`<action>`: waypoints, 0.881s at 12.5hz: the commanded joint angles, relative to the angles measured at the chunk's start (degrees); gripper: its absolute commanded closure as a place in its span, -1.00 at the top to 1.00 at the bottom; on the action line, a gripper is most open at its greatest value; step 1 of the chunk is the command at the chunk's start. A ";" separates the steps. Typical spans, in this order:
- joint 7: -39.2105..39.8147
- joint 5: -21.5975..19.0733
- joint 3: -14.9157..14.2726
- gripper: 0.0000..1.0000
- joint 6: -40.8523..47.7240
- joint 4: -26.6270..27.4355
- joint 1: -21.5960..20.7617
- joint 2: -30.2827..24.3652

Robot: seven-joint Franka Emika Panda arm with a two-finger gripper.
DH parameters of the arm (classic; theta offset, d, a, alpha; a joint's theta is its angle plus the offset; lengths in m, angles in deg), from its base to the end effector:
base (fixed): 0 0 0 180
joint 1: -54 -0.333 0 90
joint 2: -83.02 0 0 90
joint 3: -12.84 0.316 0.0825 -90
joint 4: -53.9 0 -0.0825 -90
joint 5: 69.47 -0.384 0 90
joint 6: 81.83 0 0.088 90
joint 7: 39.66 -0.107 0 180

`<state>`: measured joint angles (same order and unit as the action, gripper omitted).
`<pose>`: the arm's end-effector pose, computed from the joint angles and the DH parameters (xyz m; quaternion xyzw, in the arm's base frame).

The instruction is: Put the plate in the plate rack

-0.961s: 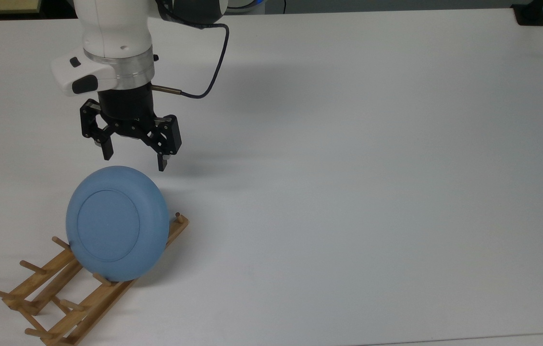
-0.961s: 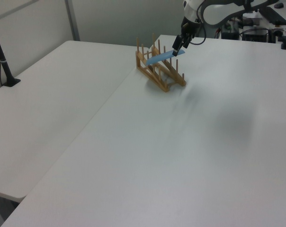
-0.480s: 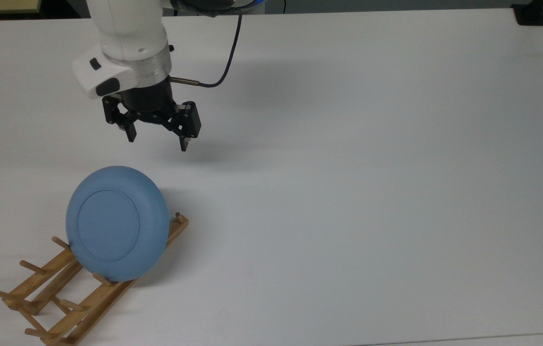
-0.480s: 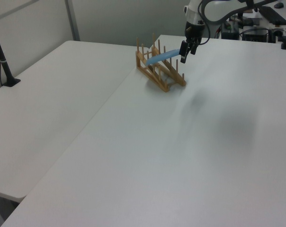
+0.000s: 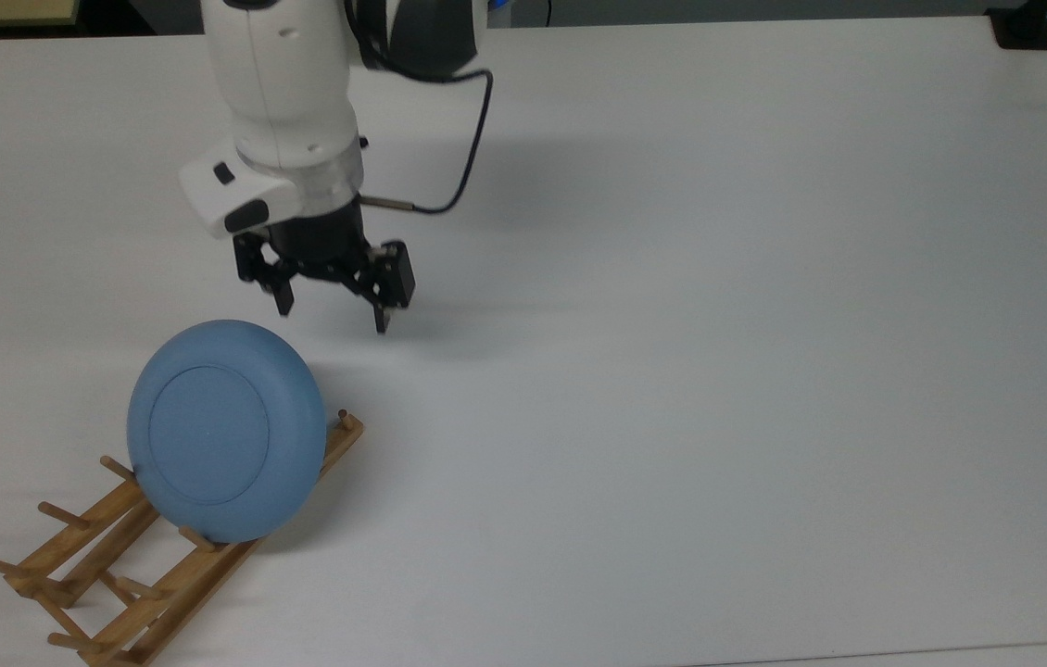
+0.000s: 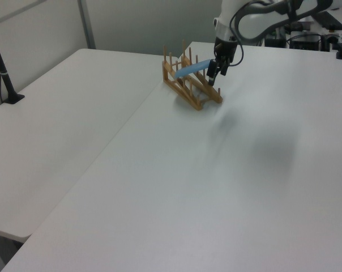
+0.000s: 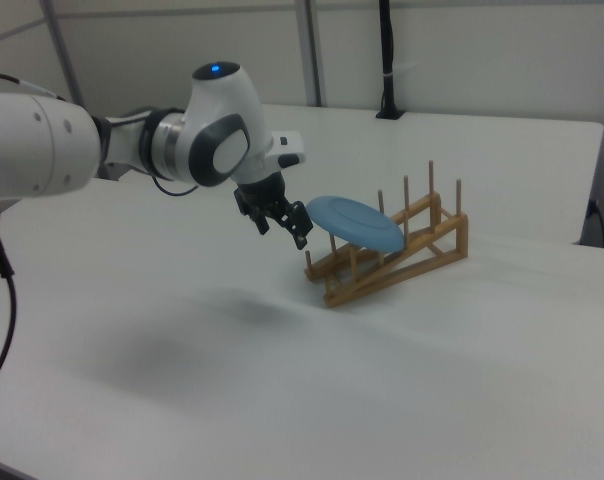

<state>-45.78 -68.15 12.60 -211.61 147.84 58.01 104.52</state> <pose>0.6846 -0.0511 0.4245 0.9886 -0.0832 0.1250 0.0084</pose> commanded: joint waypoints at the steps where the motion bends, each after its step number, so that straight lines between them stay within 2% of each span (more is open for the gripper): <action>1: -5.81 -0.80 -0.20 1.00 -10.30 -1.22 -0.58 2.67; 4: -9.51 -0.44 -0.72 1.00 -18.48 -2.09 -0.05 3.20; 7: -9.70 -0.44 -0.99 1.00 -23.22 -2.27 1.18 3.20; 9: -9.70 -0.44 -2.30 1.00 -28.93 -2.36 1.71 3.81; 11: -9.61 -0.36 -2.84 1.00 -31.85 -4.98 1.80 6.52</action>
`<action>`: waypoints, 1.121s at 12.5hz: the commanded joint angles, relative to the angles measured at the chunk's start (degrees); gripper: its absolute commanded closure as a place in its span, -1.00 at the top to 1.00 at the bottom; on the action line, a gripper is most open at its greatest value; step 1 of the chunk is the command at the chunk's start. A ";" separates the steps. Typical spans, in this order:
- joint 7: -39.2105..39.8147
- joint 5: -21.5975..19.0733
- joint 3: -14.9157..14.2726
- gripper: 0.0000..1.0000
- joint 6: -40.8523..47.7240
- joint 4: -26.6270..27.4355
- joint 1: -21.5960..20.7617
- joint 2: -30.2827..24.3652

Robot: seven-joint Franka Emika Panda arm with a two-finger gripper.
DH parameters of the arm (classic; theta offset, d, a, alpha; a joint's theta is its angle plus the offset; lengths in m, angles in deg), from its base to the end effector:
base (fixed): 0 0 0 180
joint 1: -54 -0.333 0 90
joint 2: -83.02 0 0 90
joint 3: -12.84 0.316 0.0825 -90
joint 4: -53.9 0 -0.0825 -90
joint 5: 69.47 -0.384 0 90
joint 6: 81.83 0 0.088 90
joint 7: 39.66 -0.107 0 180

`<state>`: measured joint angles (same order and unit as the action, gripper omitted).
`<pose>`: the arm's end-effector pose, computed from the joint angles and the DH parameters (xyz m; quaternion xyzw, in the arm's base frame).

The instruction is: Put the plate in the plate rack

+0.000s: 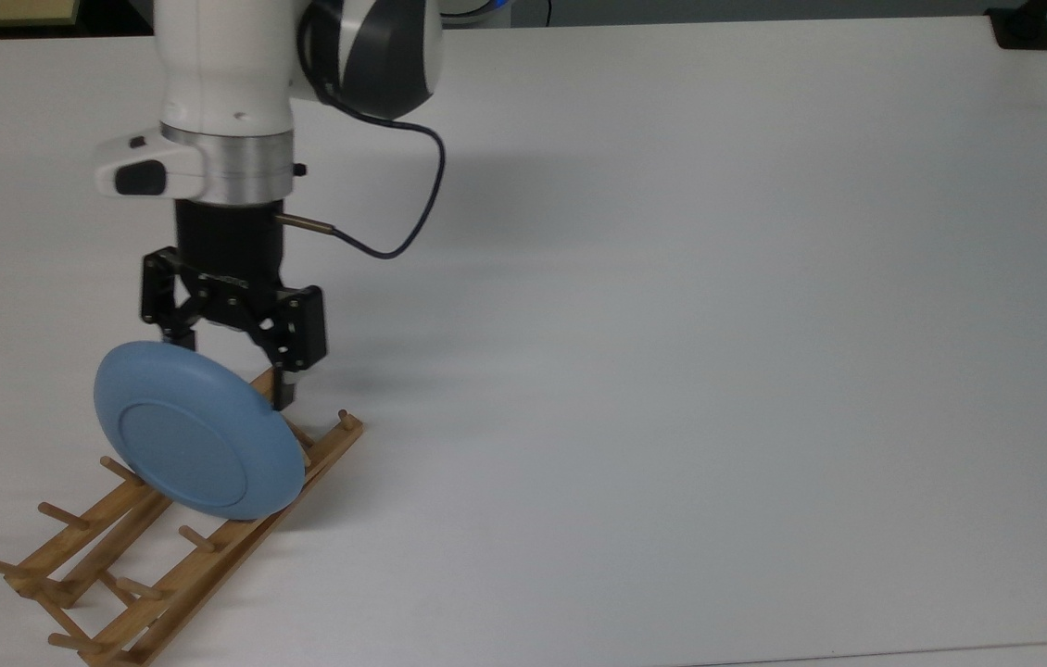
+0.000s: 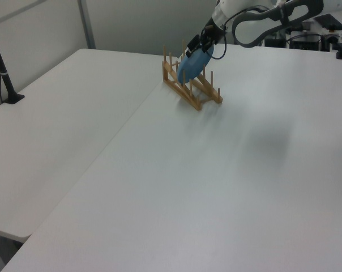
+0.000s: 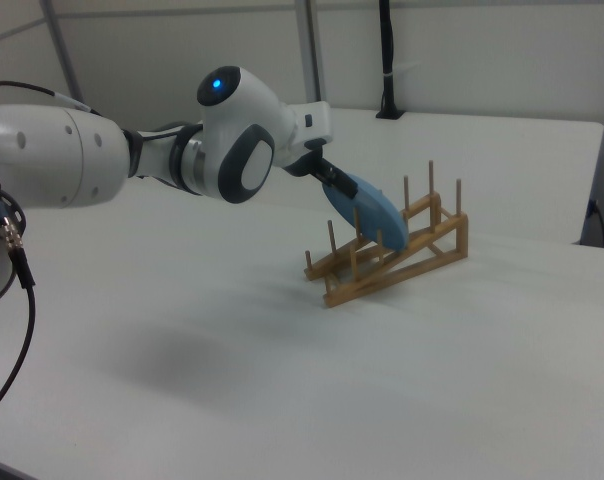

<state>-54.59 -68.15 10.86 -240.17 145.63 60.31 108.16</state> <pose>0.7187 -0.0994 0.4623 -0.9184 0.1758 -0.3543 0.0065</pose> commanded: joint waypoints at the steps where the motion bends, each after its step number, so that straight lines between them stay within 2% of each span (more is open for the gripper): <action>1: -0.80 -0.36 -1.44 1.00 -3.47 -3.84 -0.50 3.76; 2: -0.89 -0.44 -2.49 1.00 -4.34 -4.98 -0.59 4.56; 7: -3.26 -0.36 -3.99 1.00 -12.42 -5.08 -0.59 6.14; 14: -5.99 -0.44 -4.88 1.00 -12.70 -5.87 -0.59 5.97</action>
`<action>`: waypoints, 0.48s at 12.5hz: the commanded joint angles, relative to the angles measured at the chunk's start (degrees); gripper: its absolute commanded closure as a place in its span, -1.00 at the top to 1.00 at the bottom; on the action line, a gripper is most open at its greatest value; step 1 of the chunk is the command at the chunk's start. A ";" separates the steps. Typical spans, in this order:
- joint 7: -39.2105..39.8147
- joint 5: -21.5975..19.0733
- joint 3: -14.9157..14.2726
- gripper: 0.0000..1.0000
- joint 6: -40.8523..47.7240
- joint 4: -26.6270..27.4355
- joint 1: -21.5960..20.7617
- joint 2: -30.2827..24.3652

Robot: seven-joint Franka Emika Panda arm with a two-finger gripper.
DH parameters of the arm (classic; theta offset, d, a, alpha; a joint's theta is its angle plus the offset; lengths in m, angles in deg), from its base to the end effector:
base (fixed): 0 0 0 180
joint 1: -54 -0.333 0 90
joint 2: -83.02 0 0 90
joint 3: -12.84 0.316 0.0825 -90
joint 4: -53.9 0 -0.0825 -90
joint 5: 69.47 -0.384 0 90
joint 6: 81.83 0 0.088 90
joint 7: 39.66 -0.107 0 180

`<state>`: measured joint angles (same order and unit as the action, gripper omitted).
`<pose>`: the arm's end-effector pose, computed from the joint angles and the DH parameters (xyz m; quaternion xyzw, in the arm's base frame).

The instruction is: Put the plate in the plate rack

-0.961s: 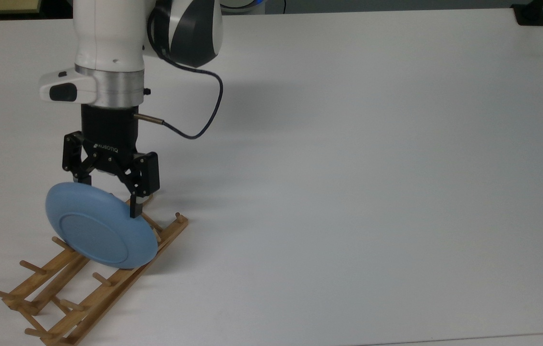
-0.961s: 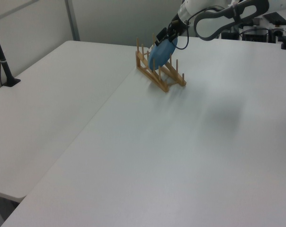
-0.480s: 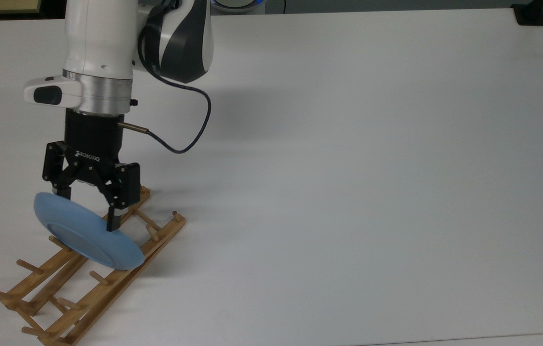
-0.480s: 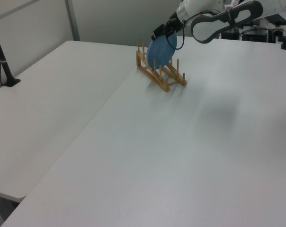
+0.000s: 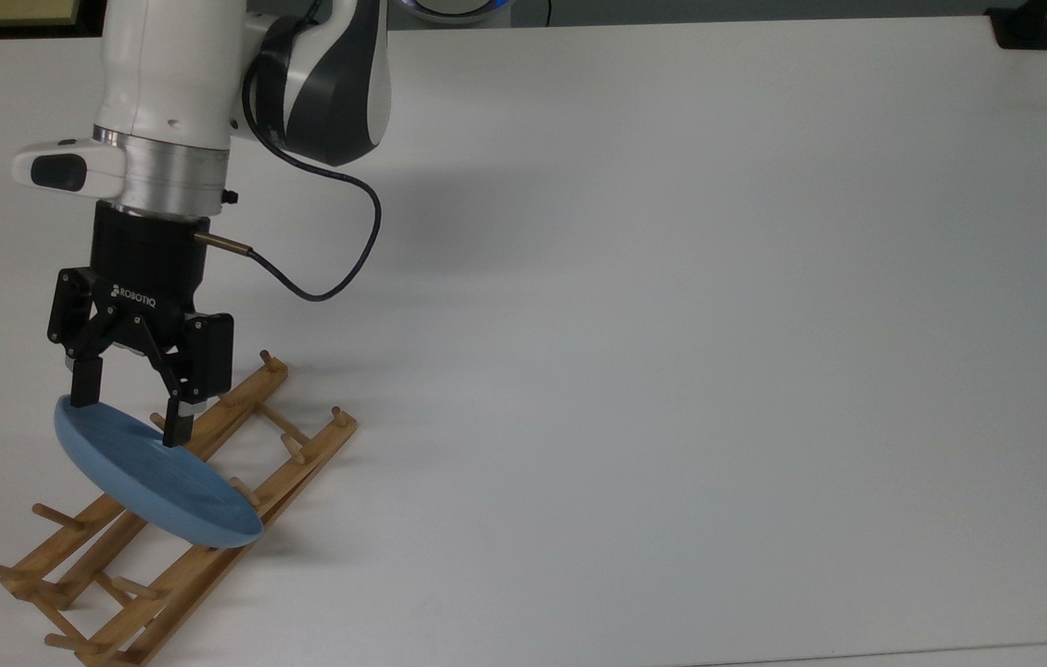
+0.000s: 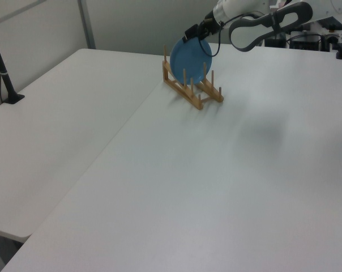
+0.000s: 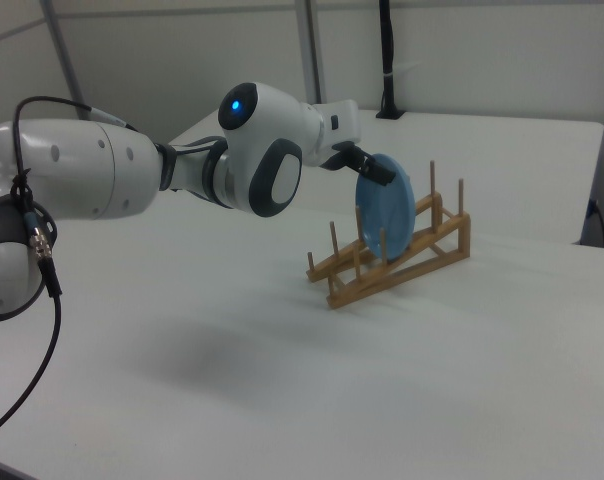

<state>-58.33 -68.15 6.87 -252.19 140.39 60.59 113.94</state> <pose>0.7362 -0.1438 0.4654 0.8684 -0.2138 0.4475 0.0036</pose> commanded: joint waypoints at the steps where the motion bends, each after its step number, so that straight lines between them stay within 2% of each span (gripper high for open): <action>1: -2.07 -0.62 -0.88 1.00 -0.50 -0.27 -1.05 -0.33; 4: -1.98 -0.53 -0.44 1.00 5.18 4.72 -2.80 -5.50; 6: -1.72 -0.53 -0.35 1.00 16.05 6.06 -4.29 -9.19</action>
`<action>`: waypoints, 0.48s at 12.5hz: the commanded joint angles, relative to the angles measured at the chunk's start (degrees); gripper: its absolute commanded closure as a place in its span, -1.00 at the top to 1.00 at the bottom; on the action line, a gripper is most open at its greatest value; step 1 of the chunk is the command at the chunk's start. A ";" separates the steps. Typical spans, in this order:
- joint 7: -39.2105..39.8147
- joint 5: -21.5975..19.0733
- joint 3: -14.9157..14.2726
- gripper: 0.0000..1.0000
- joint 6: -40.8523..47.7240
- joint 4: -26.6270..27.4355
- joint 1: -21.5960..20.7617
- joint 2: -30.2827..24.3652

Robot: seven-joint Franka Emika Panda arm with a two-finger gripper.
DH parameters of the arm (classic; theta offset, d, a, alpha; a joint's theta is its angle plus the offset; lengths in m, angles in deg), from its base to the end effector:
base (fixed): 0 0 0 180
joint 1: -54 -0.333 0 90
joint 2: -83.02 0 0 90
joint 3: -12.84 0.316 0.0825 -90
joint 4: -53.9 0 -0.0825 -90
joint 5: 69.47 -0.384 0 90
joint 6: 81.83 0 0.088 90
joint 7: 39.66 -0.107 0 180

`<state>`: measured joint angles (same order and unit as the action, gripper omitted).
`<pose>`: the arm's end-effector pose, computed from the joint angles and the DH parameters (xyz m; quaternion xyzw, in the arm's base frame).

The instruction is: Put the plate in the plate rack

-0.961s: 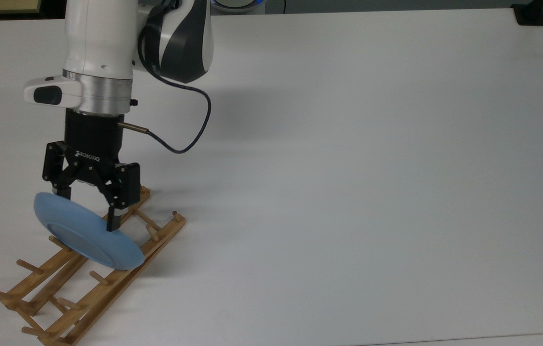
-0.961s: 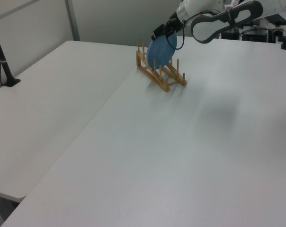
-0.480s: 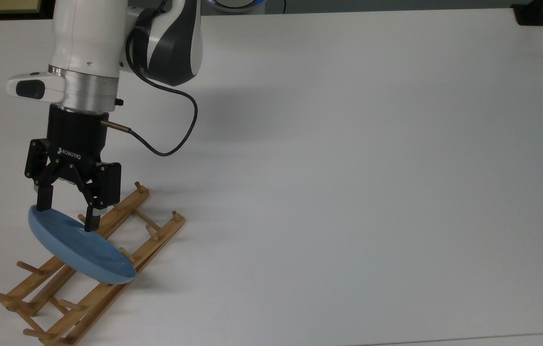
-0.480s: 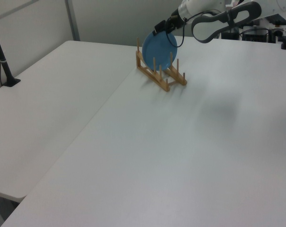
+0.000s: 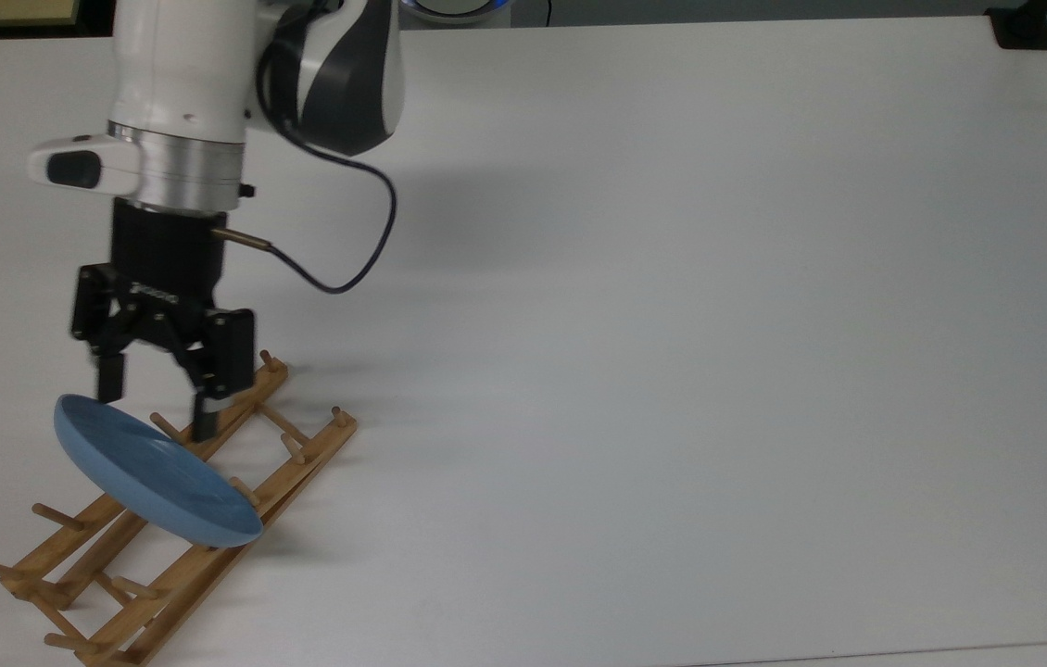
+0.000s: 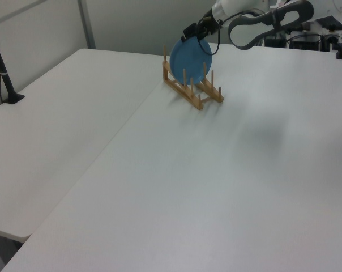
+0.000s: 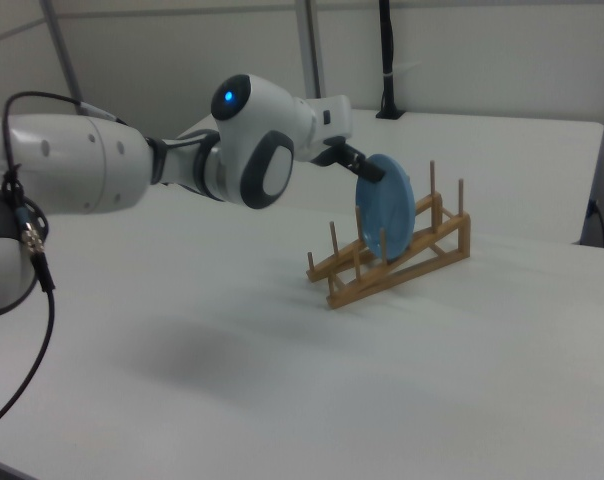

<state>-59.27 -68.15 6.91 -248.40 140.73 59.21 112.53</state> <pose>0.7357 -0.1261 0.4716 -0.8788 0.2148 -0.4261 0.0041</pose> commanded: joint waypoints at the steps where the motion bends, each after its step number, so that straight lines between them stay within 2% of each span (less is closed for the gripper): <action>1: -0.78 -0.53 -0.22 1.00 18.41 5.63 -3.35 -9.20; 6: 1.58 -0.27 0.66 1.00 44.00 5.89 -7.57 -15.88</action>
<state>-59.28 -68.15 7.11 -215.69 142.71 54.13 102.43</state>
